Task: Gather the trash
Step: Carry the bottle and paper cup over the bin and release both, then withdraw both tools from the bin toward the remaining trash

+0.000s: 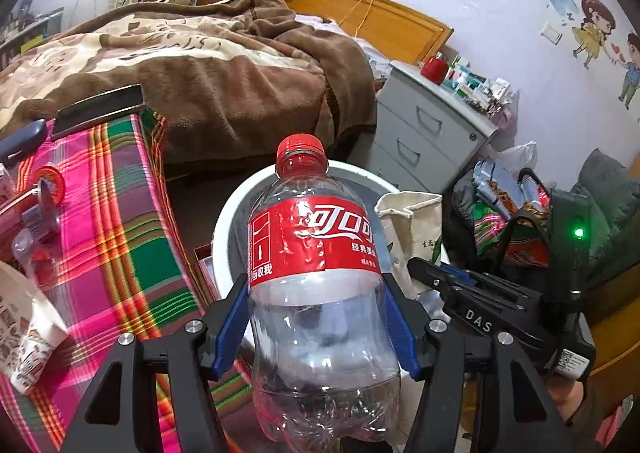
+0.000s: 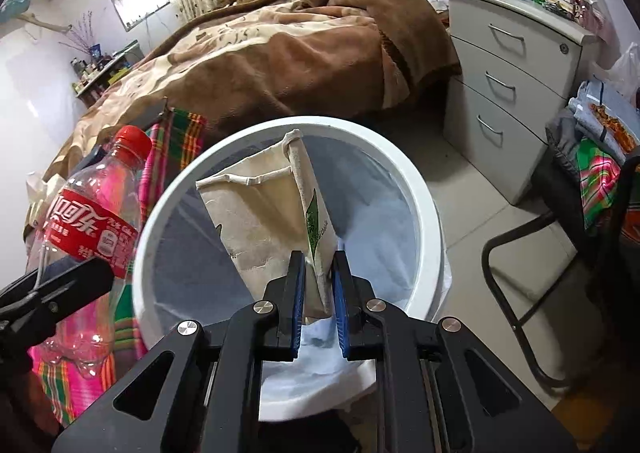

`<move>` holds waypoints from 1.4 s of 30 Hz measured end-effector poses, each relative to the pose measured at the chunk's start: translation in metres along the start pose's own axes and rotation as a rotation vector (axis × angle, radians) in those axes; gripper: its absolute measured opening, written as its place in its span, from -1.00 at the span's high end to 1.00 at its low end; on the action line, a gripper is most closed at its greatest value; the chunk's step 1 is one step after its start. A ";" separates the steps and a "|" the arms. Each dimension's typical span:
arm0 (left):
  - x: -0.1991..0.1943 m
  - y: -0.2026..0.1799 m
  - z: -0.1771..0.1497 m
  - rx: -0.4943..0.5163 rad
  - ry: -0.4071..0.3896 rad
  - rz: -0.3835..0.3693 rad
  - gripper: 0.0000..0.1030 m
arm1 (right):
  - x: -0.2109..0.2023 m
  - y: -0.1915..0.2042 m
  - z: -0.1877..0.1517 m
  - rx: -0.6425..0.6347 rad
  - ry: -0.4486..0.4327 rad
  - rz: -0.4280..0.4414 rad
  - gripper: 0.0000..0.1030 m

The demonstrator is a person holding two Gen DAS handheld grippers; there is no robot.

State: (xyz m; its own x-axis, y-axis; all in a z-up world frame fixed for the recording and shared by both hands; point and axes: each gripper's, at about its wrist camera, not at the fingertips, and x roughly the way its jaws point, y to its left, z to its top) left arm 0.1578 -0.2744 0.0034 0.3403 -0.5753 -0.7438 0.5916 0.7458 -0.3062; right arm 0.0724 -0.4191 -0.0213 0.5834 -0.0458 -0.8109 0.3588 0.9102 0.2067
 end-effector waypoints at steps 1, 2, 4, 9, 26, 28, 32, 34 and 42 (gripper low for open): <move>0.006 0.000 0.001 -0.002 0.009 0.007 -0.22 | 0.001 -0.001 0.000 -0.005 0.002 0.003 0.72; 0.010 0.000 0.001 -0.009 0.017 0.011 -0.22 | 0.003 -0.001 0.000 -0.012 0.005 0.010 0.71; 0.013 -0.001 0.001 -0.007 0.017 0.003 -0.22 | 0.006 -0.003 0.000 -0.010 0.012 -0.002 0.70; 0.013 0.005 0.003 -0.022 0.013 0.009 -0.33 | 0.007 -0.007 -0.001 0.008 0.016 -0.003 0.32; -0.033 0.023 -0.015 -0.046 -0.069 0.075 -0.41 | -0.013 0.010 -0.005 0.020 -0.035 0.043 0.13; -0.040 0.028 -0.017 -0.050 -0.079 0.083 -0.41 | -0.015 0.015 -0.006 0.014 -0.040 0.055 0.13; -0.055 0.035 -0.024 -0.053 -0.100 0.116 -0.41 | -0.019 0.026 -0.010 0.004 -0.050 0.073 0.13; -0.063 0.041 -0.028 -0.065 -0.107 0.119 -0.41 | -0.020 0.033 -0.011 0.000 -0.051 0.087 0.13; -0.090 0.069 -0.046 -0.112 -0.140 0.168 -0.41 | -0.021 0.065 -0.015 -0.040 -0.055 0.138 0.13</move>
State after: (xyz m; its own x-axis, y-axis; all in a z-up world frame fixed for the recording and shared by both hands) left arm 0.1344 -0.1555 0.0213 0.5294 -0.4755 -0.7026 0.4360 0.8629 -0.2555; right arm 0.0726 -0.3528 0.0012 0.6643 0.0591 -0.7451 0.2440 0.9251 0.2909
